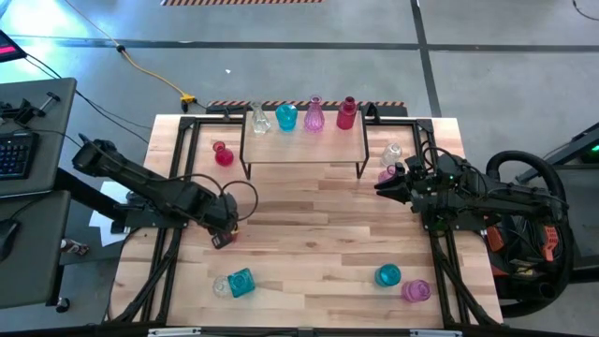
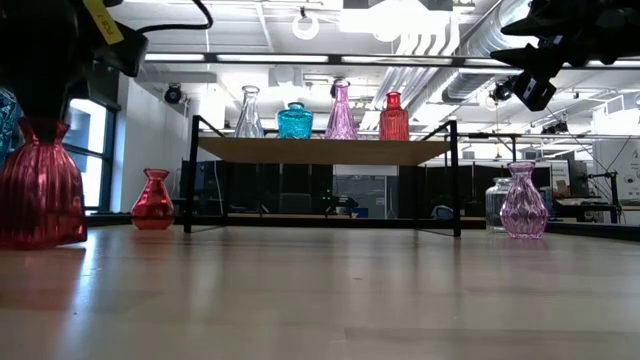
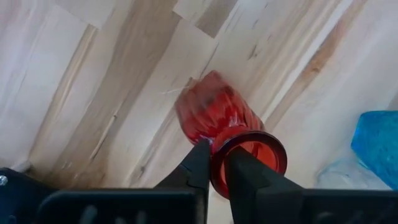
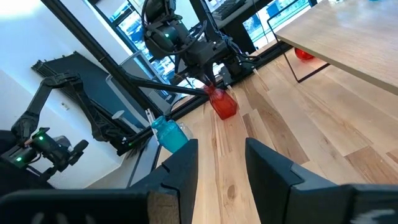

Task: Sort vases onto shelf
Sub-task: Put the bottom red flower vase on the shelf aligned with the other red flower vase

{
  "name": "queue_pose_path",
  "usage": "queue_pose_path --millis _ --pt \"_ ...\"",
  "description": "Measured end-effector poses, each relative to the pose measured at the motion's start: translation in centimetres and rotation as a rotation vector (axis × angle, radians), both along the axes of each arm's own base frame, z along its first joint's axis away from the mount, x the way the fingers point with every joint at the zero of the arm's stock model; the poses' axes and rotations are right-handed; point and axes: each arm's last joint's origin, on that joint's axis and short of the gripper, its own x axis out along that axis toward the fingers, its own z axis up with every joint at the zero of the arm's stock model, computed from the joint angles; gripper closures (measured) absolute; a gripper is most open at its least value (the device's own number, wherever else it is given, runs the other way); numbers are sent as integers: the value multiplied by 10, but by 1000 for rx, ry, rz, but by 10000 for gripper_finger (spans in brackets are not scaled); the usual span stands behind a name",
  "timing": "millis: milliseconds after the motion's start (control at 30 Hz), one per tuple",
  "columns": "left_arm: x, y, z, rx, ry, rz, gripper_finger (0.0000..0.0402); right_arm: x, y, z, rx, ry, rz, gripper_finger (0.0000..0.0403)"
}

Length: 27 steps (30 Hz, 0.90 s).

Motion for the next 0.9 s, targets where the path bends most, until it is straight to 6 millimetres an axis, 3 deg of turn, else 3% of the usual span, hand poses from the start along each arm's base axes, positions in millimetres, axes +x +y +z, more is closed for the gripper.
queue_pose_path --millis 367,900 --pt "1 0 7 9 -17 -26 380 0 0 0 0 0 0 289" --pt "15 -7 54 -82 -154 -129 384 0 0 0 0 0 0 289"
